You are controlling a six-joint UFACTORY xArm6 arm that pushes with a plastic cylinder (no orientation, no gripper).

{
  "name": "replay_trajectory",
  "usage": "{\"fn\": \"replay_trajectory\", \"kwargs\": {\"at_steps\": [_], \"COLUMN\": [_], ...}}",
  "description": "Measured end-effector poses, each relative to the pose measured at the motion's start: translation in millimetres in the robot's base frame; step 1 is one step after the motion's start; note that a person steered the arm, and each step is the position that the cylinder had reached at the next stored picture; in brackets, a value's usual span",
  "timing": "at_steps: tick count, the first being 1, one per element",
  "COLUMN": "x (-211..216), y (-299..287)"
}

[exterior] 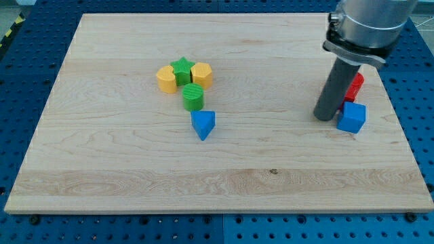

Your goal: Move blue triangle towards bottom center

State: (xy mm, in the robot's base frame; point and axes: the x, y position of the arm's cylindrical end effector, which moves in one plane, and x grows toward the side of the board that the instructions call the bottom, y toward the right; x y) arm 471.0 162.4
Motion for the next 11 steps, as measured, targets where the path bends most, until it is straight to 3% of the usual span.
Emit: {"fn": "replay_trajectory", "kwargs": {"at_steps": [4,6,7,11], "x": [0,7,17,20], "y": [-204,-269,-278,-184]}}
